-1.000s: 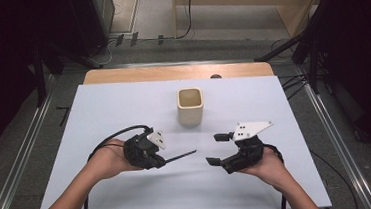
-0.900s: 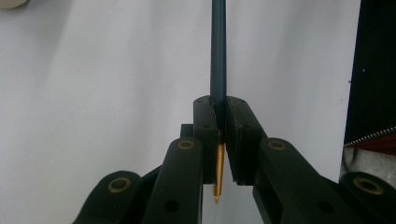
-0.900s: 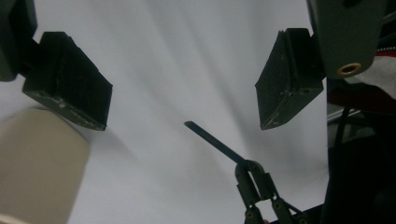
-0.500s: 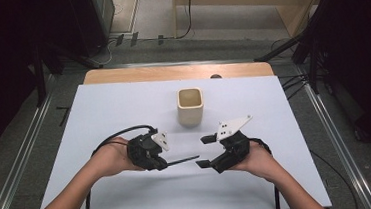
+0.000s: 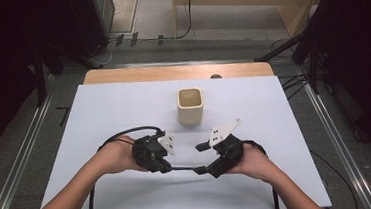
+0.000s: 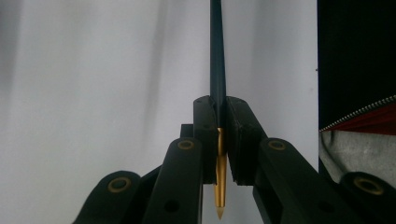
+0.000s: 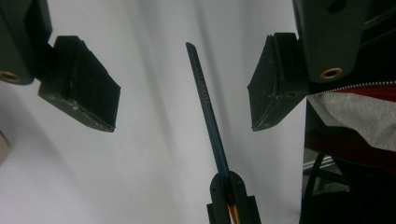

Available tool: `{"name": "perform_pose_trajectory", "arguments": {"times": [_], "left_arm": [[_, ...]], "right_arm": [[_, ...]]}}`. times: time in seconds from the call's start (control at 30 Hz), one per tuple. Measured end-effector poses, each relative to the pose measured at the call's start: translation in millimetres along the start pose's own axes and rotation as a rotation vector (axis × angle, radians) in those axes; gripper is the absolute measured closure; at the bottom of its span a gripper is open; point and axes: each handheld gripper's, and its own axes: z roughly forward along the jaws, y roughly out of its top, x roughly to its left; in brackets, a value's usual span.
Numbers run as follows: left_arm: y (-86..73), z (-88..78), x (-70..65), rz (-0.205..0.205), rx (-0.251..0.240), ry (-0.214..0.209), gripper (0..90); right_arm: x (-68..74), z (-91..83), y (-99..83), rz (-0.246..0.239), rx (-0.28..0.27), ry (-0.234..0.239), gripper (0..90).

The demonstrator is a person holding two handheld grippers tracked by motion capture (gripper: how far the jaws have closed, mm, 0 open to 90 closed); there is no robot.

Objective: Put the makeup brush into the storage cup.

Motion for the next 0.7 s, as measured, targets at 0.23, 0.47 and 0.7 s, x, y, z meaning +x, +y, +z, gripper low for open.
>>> {"name": "perform_pose_trajectory", "arguments": {"times": [0.23, 0.47, 0.7], "left_arm": [[2.8, 1.4, 3.7, -0.041, -0.030, 0.008, 84.6], [6.0, 0.5, 1.7, -0.019, -0.048, -0.014, 84.6], [5.2, -1.9, 1.0, -0.013, -0.077, -0.024, 84.5]], "right_arm": [[1.0, 13.1, -0.2, -0.005, 0.040, 0.013, 27.2], [1.0, 22.2, 0.6, -0.033, 0.051, 0.049, 43.4], [-1.4, 25.3, -3.1, -0.030, 0.082, 0.079, 71.3]]}}
